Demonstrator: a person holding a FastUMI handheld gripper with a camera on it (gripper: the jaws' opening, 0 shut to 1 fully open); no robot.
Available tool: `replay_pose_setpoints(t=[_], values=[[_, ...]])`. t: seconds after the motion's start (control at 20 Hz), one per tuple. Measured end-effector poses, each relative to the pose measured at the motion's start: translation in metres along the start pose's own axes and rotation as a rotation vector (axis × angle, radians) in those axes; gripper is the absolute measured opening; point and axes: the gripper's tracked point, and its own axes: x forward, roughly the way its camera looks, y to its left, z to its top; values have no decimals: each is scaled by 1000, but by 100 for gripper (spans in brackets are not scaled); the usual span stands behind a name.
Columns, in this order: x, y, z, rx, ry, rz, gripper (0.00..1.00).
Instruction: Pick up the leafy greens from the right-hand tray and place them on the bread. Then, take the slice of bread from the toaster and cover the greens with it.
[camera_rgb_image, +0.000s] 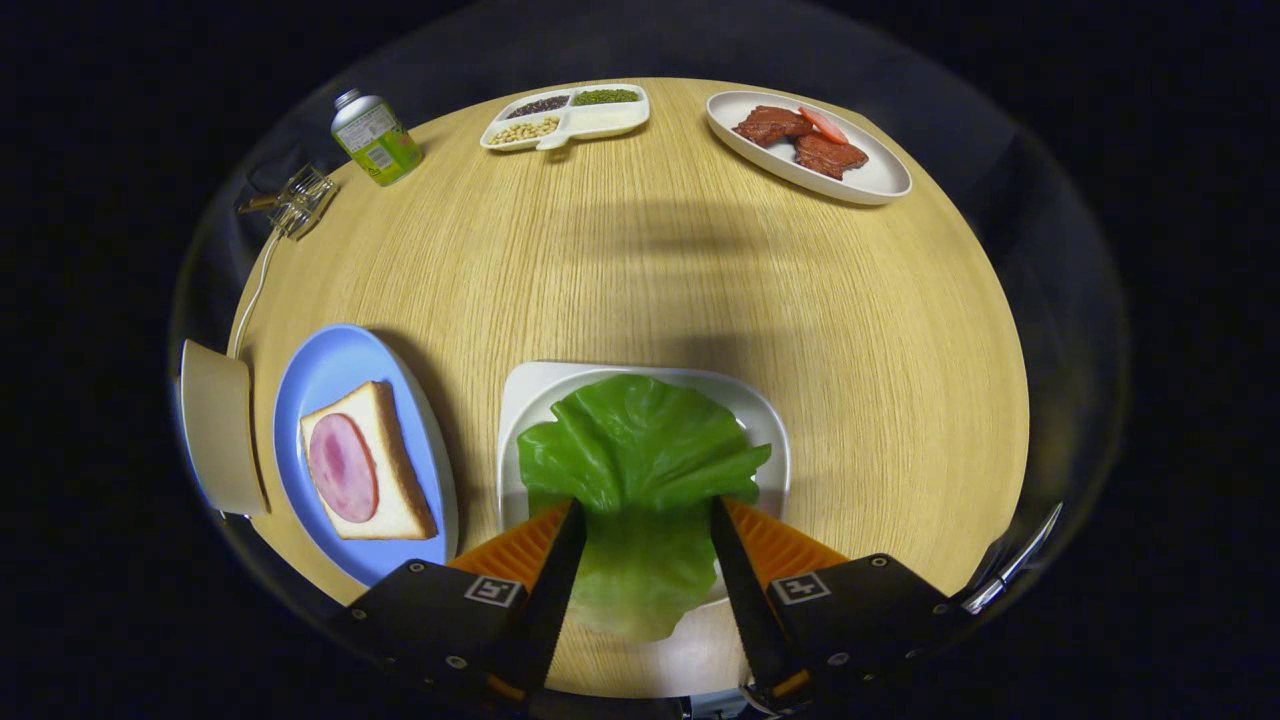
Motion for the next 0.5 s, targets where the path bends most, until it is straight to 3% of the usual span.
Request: replay_pose_setpoints(t=[0.15,0.4,0.5], values=[[0,-2,1,23,-13,-5,56],[0,-11,2,86,-2,4,12],[1,-13,3,114,9,11,6]])
